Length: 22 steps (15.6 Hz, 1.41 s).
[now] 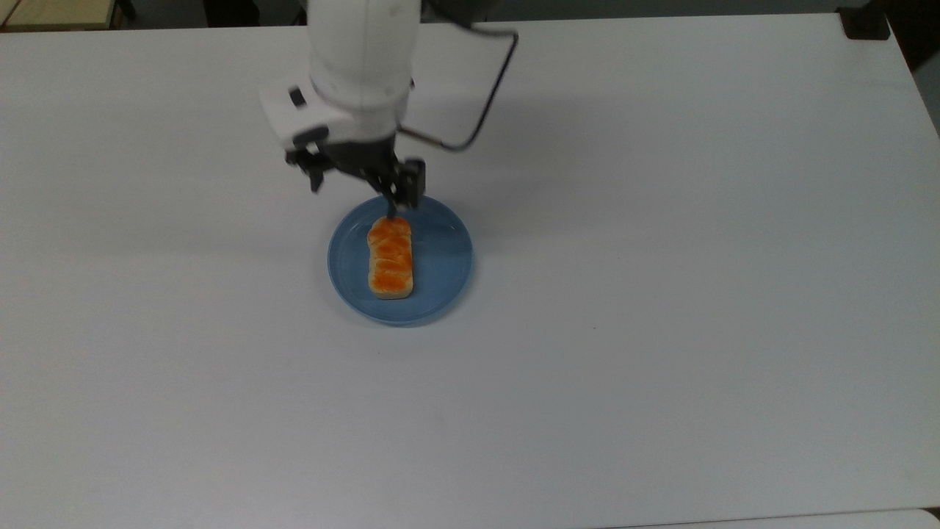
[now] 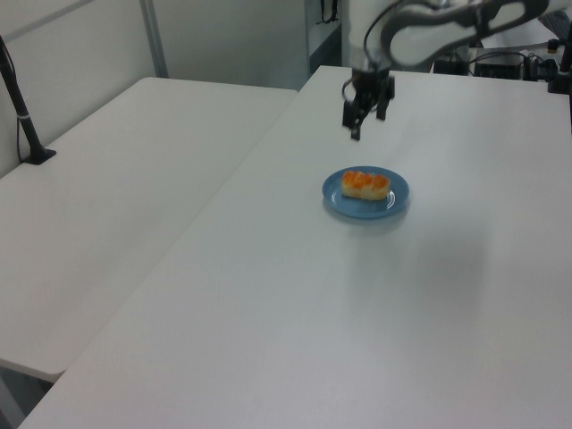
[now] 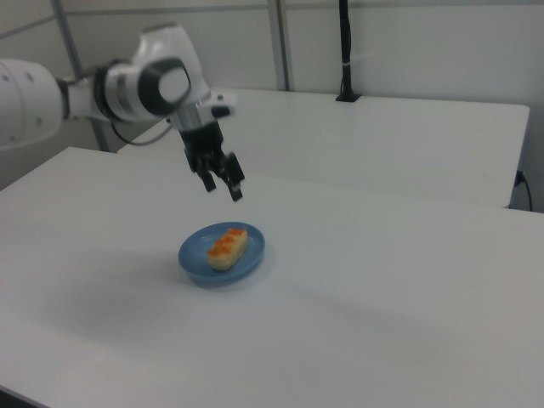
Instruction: Put the bread on a plate
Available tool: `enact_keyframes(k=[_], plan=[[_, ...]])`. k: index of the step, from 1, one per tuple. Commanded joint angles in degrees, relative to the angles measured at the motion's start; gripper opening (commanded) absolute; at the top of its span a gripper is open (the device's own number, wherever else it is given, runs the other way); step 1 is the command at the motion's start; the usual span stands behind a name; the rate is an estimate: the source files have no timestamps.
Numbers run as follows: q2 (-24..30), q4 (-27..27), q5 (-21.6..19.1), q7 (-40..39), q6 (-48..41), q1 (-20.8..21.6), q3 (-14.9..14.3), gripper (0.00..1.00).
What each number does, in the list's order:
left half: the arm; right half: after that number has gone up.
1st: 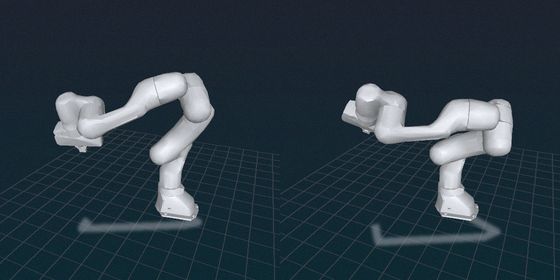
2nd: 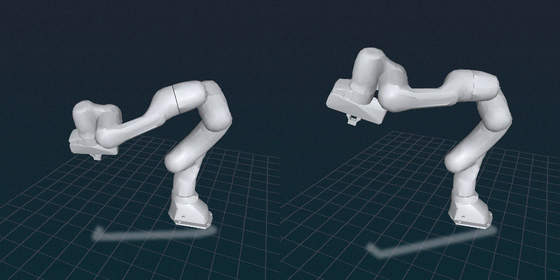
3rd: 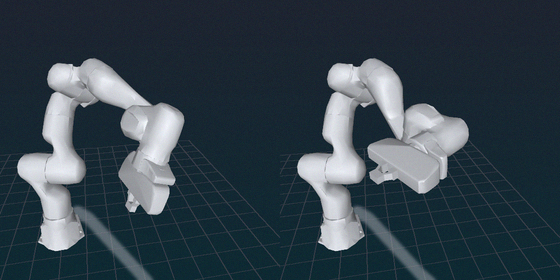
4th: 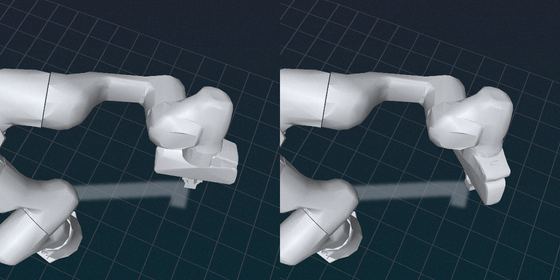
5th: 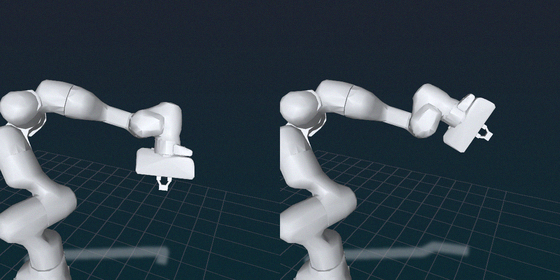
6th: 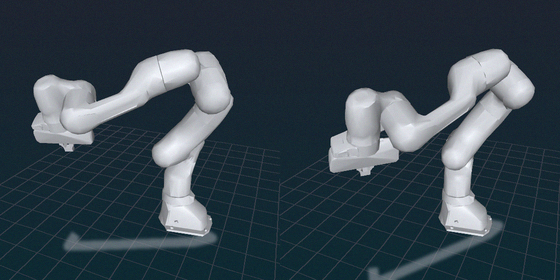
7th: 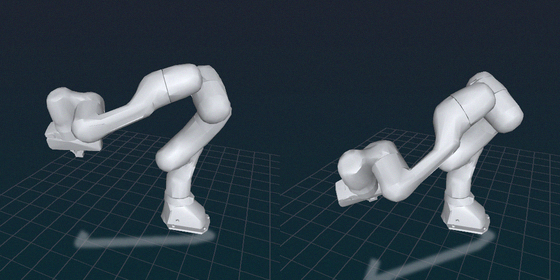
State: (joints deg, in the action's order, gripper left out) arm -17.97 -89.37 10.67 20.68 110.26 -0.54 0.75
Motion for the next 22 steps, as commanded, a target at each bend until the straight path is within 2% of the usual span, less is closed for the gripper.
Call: enact_keyframes(k=[1, 3, 6, 8, 12, 17, 18, 20, 22], plan=[[10.0, 0.4, -0.4, -15.1, -13.5, -1.8, -0.8, 1.0], [14.2, 1.0, -1.0, -21.7, -18.0, -3.5, -0.8, 1.0], [19.4, 0.6, -4.6, -23.1, -20.1, -5.2, -0.8, 1.0], [20.7, 0.2, -6.8, -23.1, -19.7, -6.2, -0.8, 1.0], [20.3, -2.6, -7.4, -10.2, -11.6, -6.1, -0.4, 1.0], [19.6, -1.6, -7.4, -9.6, -13.1, -5.4, -1.0, 1.0], [19.1, -1.4, -7.3, -9.2, -13.1, -3.7, -1.8, 1.0], [19.0, -1.3, -7.2, -9.1, -13.1, 0.4, -6.1, 1.0], [18.9, -1.0, -7.2, -9.1, -13.1, 2.1, -8.2, 1.0]])
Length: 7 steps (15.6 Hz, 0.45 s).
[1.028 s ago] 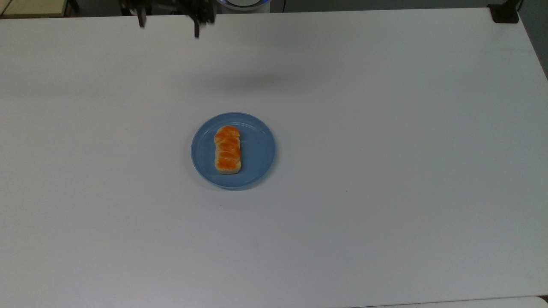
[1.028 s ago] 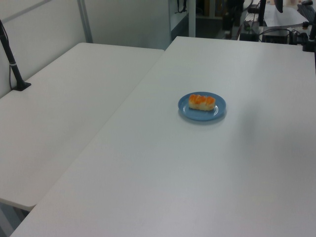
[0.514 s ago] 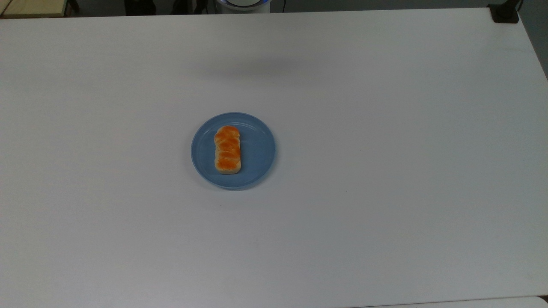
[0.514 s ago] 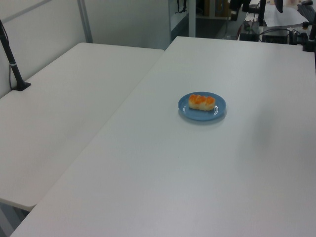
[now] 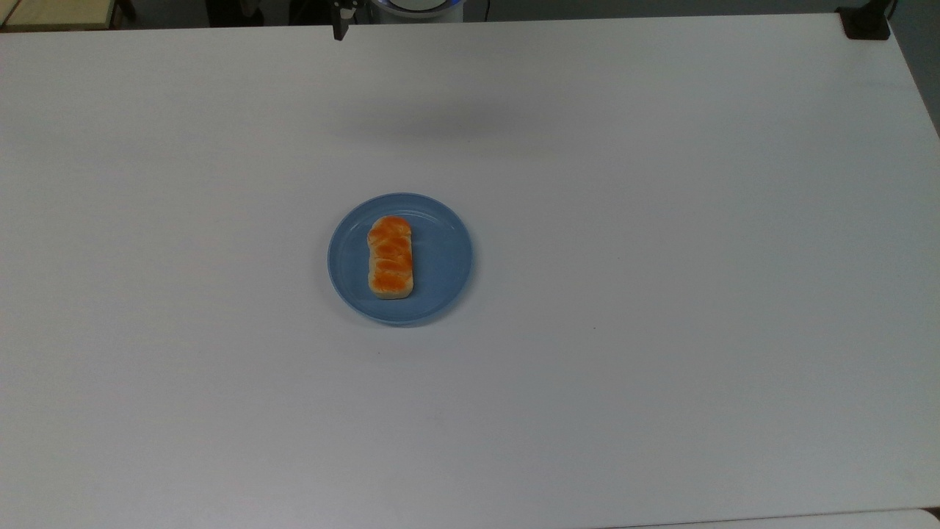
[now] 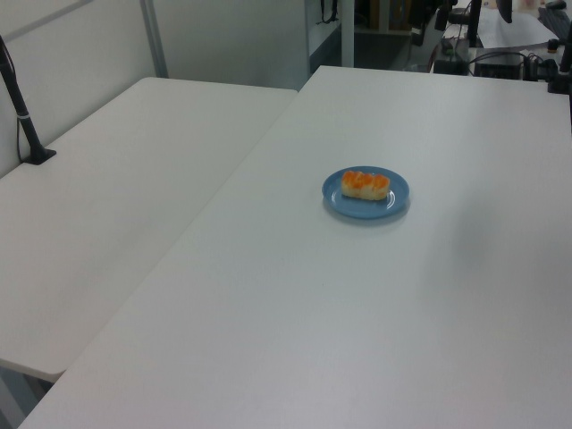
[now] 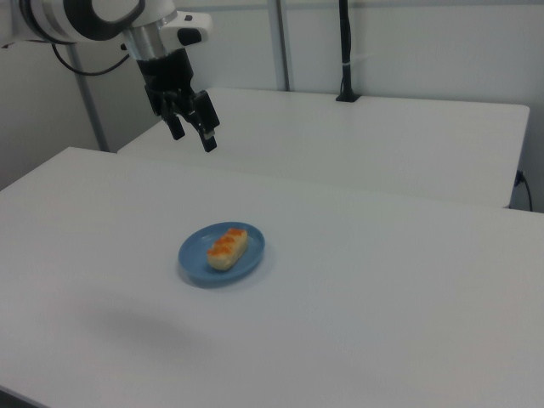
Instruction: Put the bread on a plate
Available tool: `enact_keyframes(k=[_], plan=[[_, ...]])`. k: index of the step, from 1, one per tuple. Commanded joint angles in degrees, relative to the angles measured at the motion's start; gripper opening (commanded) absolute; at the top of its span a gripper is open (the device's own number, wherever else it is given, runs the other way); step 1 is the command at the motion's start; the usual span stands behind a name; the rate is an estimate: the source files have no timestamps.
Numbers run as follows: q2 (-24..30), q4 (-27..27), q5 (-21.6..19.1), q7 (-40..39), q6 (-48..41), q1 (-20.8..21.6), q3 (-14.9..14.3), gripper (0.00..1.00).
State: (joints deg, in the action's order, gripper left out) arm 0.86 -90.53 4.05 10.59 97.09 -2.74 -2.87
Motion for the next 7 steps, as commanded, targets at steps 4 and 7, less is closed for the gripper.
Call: enact_keyframes(k=[4, 7], plan=[[0.4, 0.1, -0.7, -0.5, 0.2, 3.8, -4.8, 1.0], [0.3, 0.1, -0.7, -2.6, 0.3, 3.9, -4.7, 1.0]])
